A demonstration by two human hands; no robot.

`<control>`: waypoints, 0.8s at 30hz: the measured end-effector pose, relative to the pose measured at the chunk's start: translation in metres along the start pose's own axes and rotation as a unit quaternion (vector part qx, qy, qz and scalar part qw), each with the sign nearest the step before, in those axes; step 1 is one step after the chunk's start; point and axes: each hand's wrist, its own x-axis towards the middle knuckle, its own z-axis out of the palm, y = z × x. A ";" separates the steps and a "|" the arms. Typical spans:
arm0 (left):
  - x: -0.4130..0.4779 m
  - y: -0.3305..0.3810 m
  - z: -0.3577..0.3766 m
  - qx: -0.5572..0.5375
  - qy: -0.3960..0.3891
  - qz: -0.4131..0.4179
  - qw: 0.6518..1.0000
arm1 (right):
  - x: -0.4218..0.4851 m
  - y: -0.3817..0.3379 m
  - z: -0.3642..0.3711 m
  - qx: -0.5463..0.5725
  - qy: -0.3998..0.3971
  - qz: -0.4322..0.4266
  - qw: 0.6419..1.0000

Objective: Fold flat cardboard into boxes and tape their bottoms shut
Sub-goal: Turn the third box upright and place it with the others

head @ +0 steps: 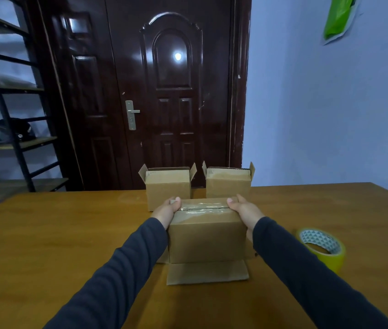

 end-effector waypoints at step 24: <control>-0.071 0.101 -0.064 -0.185 0.006 0.031 0.982 | -0.075 -0.097 -0.053 0.013 0.038 -0.114 0.993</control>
